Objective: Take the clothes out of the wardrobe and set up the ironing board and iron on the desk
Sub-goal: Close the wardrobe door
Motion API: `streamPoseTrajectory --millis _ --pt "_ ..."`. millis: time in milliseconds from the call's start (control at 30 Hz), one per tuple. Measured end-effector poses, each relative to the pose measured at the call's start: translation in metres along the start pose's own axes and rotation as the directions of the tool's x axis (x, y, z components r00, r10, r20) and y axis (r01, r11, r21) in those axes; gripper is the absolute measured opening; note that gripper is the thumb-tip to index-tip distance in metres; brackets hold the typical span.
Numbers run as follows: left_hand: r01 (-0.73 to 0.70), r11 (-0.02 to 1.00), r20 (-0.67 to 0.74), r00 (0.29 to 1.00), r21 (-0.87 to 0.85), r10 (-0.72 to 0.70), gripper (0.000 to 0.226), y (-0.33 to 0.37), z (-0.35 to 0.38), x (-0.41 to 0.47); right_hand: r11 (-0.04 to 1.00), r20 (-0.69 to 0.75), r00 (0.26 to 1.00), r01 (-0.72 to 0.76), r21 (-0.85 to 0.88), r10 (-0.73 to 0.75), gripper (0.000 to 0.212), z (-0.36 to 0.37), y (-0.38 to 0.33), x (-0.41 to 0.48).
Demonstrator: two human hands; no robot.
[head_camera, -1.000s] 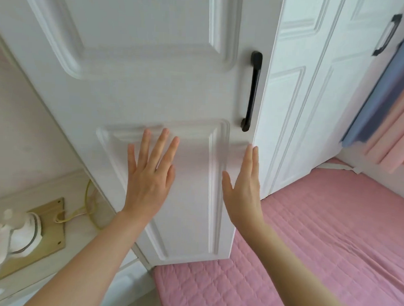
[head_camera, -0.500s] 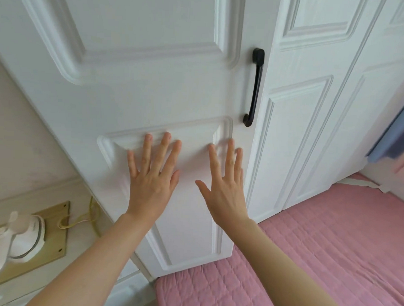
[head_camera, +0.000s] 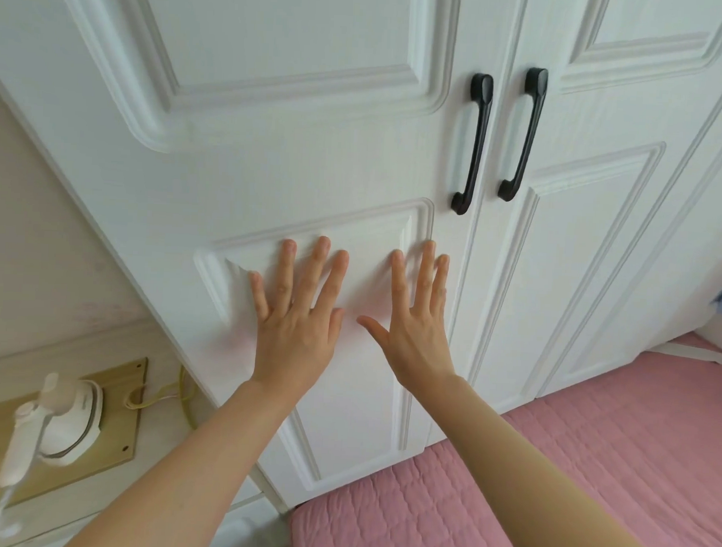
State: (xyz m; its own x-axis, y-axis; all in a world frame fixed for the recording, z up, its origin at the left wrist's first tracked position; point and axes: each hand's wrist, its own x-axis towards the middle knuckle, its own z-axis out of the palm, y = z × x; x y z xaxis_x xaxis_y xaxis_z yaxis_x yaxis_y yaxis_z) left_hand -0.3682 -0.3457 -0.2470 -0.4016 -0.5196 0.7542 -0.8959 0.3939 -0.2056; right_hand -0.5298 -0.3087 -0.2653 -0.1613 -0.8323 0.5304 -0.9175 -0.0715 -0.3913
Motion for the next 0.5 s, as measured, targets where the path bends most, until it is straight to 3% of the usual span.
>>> streamPoseTrajectory --millis 500 --pt "0.007 0.999 -0.045 0.999 0.042 -0.005 0.069 0.0 0.009 0.0 0.998 -0.06 0.998 0.019 -0.062 -0.023 0.098 0.016 0.003 0.008"
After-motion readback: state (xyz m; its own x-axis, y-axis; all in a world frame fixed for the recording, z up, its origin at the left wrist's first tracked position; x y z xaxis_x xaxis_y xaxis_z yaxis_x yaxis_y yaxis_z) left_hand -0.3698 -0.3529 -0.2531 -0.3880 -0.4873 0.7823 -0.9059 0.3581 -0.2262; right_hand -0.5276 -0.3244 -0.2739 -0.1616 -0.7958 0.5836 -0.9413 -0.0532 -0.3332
